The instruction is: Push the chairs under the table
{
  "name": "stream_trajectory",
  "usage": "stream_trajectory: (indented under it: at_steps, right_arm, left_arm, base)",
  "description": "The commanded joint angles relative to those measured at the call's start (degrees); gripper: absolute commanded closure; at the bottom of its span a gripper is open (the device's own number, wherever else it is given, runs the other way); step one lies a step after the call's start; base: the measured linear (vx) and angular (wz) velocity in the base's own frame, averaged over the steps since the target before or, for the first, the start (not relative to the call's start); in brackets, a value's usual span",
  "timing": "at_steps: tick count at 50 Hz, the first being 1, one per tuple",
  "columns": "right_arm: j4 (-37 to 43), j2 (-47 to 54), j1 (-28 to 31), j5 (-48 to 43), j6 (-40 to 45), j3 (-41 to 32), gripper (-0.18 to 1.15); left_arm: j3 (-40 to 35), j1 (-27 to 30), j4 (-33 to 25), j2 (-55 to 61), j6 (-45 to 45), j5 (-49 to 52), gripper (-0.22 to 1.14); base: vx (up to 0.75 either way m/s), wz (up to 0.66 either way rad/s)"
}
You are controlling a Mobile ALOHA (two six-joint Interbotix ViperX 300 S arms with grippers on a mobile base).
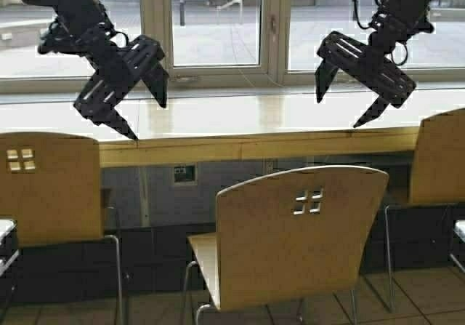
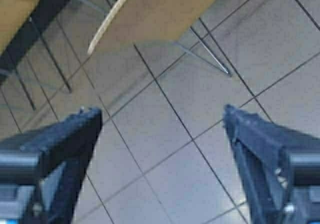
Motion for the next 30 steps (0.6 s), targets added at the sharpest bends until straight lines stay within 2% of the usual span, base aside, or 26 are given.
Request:
stream_trajectory:
  at_steps: [1,20,30]
  right_arm:
    - [3.34,-0.26,-0.7,-0.35,0.0,-0.35,-0.07]
    - [11.51,4.57,-1.14,0.09,0.0,-0.79,-0.07]
    - [11.69,6.15,-1.32,-0.44,-0.26,-1.05,-0.07]
  left_arm:
    - [-2.55,-2.81,-4.57,2.64,-6.06,-1.23,-0.09]
    - [-9.49,-11.43,-12.92,13.18,-16.7,-2.2,-0.09]
    - [-12.22,-14.15,-17.05,17.49,-18.46,-2.02,-0.09]
  base:
    - [0.23,-0.07]
    - [0.23,-0.09]
    - [0.2,-0.09]
